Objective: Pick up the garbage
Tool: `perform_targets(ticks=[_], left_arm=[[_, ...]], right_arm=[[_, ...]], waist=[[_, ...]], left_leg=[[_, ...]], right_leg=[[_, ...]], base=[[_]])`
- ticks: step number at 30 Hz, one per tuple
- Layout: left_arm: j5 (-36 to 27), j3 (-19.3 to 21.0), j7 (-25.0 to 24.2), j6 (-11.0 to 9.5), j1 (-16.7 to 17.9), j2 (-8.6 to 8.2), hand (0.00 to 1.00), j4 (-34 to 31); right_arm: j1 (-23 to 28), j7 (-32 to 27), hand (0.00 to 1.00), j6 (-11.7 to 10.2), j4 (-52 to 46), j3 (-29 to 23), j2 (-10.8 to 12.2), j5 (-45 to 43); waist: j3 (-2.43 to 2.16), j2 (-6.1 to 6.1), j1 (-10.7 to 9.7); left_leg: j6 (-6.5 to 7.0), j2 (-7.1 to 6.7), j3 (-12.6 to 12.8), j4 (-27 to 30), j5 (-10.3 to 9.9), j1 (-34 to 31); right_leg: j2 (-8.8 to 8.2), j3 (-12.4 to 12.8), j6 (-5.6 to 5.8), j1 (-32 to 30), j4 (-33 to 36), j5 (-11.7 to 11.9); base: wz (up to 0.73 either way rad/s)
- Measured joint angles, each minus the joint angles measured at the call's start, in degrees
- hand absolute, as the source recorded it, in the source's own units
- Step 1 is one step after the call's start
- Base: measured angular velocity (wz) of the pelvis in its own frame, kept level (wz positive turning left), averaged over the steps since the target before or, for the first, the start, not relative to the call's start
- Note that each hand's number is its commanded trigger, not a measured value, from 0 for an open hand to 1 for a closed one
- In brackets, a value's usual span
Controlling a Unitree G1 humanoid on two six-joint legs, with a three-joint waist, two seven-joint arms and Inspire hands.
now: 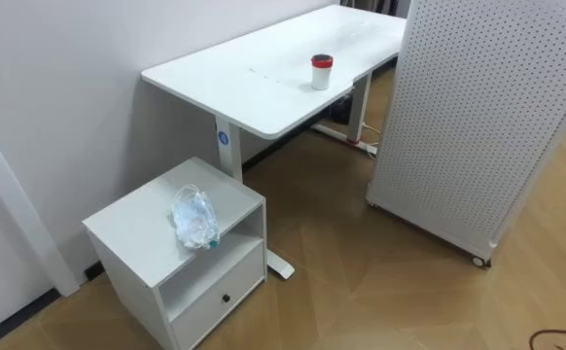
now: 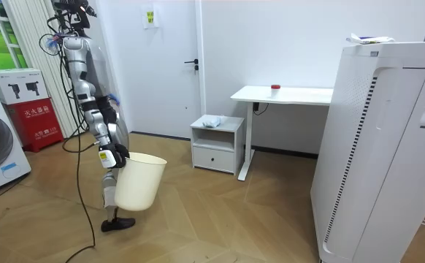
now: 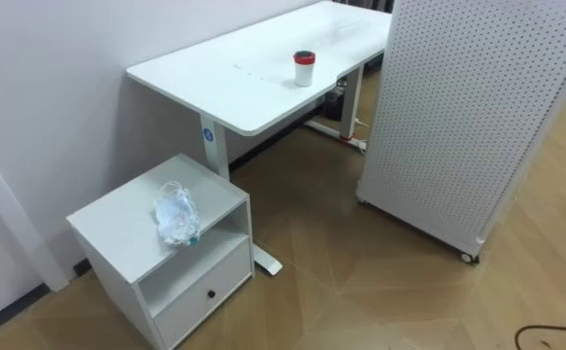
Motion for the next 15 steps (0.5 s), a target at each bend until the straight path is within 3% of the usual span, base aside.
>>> perform_targets(ticks=[15], left_arm=[[-0.18, -0.35, -1.14, 0.09, -0.07, 0.01, 0.00, -0.03]], right_arm=[[-0.12, -1.84, 1.00, -0.10, -0.04, 0.56, -0.16, 0.39]], waist=[[0.01, 1.24, -0.16]], left_leg=[[0.00, -0.04, -0.06, -0.10, -0.20, -0.16]], right_leg=[[-0.03, -0.56, 0.01, 0.41, -0.46, -0.01]], base=[[0.00]])
